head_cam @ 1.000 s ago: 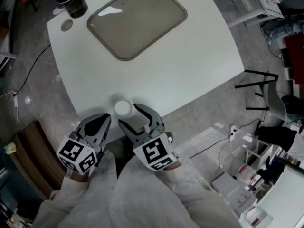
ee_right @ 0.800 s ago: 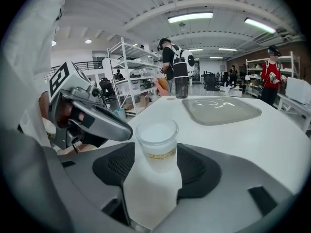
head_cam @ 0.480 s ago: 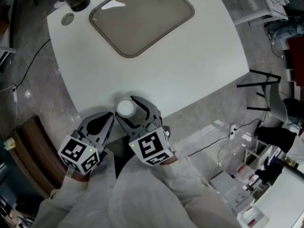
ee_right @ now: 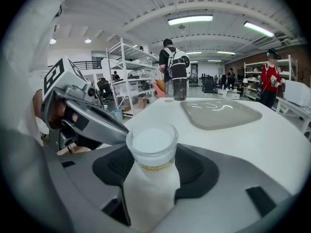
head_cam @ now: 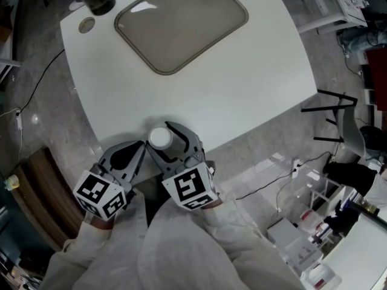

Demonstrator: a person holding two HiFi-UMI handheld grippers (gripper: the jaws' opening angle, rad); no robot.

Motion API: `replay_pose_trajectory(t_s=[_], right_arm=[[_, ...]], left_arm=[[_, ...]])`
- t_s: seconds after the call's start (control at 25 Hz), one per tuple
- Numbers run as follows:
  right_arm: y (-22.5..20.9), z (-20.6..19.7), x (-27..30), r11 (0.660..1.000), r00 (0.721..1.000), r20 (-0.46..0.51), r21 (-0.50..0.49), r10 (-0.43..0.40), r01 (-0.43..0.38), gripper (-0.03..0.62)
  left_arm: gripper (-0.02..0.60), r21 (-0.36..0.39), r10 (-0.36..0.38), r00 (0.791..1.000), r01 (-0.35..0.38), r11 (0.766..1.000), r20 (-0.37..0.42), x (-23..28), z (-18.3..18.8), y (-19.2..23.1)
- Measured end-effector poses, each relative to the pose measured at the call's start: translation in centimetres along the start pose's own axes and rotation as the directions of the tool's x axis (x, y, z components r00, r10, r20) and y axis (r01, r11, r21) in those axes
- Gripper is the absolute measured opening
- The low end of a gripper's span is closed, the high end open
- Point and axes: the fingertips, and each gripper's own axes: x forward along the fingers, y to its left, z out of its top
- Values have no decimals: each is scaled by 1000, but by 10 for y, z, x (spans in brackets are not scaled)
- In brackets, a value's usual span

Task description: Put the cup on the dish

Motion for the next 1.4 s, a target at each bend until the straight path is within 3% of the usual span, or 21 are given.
replay_pose_trajectory(t_s=[0.48,1.4], right_arm=[[-6,22,-14,1000,1000,-1,7,-27,27,261],[-37,87,-67,973,969,89,-6,-230,231,261]], left_arm=[[8,34,-41,999,41,999,17,-2,24,-5],[8,216,-199,975,174,961,99,-8,103,-50]])
